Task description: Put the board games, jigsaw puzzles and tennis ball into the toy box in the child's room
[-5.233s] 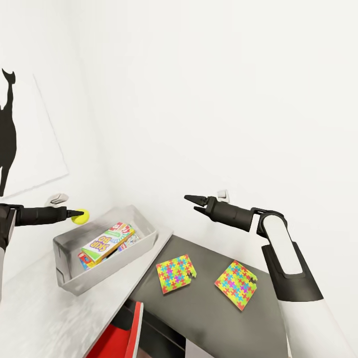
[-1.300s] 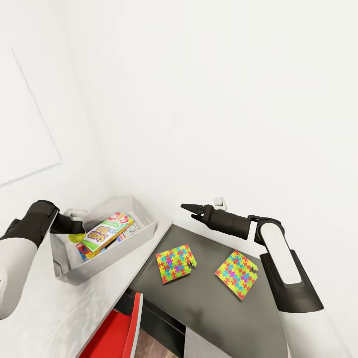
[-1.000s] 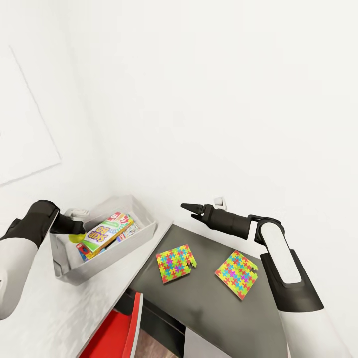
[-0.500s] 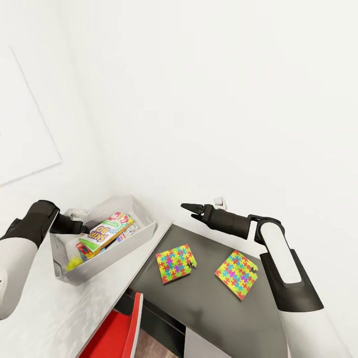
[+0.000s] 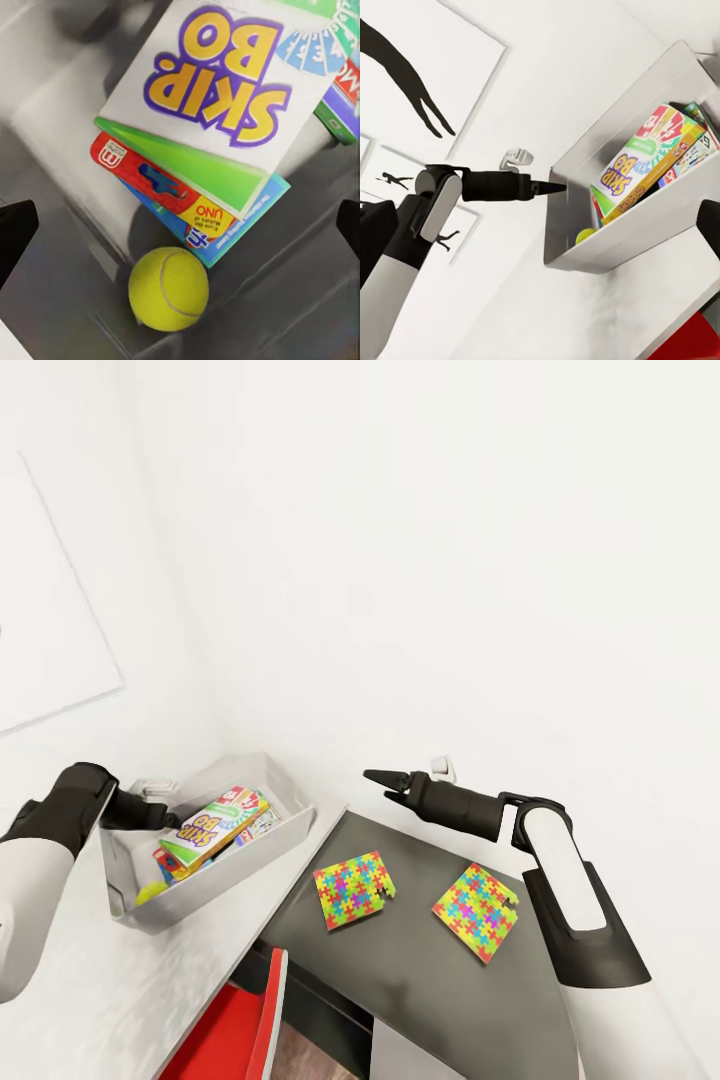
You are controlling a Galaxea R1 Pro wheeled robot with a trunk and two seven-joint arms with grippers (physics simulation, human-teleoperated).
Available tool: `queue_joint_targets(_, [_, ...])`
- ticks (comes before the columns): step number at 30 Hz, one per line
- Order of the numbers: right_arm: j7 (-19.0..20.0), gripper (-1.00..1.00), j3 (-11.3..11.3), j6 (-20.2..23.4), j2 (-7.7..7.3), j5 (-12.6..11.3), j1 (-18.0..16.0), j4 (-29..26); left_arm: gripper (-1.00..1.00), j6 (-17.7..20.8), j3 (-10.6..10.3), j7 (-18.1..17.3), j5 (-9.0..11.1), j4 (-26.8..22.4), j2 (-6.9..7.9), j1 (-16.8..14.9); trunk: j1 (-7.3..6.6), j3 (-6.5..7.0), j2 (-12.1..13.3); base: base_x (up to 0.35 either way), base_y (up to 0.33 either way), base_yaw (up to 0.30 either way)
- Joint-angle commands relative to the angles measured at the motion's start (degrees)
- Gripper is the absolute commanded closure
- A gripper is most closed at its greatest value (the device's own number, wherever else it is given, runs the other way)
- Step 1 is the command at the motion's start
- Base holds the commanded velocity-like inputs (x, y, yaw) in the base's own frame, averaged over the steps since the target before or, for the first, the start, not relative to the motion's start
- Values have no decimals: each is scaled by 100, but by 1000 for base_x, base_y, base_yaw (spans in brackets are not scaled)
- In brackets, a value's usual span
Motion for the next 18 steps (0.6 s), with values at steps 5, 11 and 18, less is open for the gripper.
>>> queue_joint_targets(5, [-23, -100, 6, 11, -4, -18, -5, -3, -100, -11, 67, -538, -33, -35, 36, -3, 4, -12, -12, 0, 0, 0])
queue_joint_targets(11, [-16, -100, -5, 11, -10, -18, -6, -3, -100, -49, 220, -1695, -43, -88, 231, -4, 4, -12, -12, 0, 0, 0])
queue_joint_targets(18, [-12, -100, -12, 11, -11, -18, -1, -3, -100, -94, 551, -2627, -39, -102, 478, -3, 4, 3, -12, 0, 0, -46])
